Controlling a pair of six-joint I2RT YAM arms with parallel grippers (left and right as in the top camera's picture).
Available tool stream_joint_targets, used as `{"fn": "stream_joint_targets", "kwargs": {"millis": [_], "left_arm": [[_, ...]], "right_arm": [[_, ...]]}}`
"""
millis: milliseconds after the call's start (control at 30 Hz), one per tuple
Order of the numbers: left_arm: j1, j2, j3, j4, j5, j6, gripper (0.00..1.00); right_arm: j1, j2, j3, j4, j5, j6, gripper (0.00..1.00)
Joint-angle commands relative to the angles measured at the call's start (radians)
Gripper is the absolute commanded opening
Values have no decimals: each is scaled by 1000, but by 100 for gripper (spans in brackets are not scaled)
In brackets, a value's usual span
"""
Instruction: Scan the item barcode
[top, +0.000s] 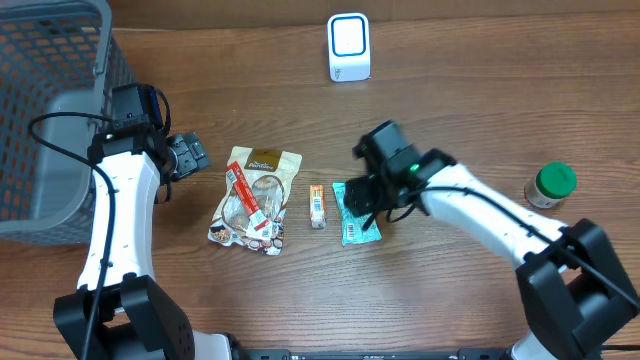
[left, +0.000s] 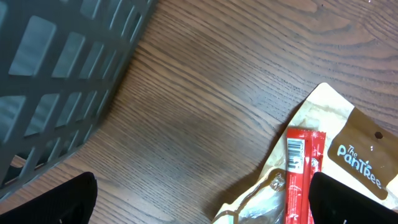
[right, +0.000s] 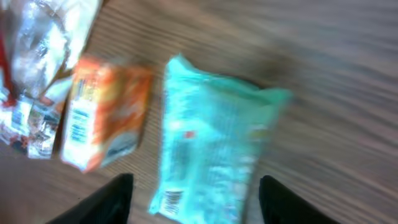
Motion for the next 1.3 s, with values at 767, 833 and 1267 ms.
{"fn": "stream_joint_targets", "kwargs": {"millis": [767, 833, 1267], "left_arm": [[-2, -8, 6, -2, -13, 11, 100], [-2, -8, 6, -2, -13, 11, 100], [-2, -8, 6, -2, -13, 11, 100]], "right_arm": [[8, 61, -3, 13, 138, 100, 43], [8, 80, -4, 13, 137, 118, 42], [-92, 98, -4, -49, 136, 158, 4]]}}
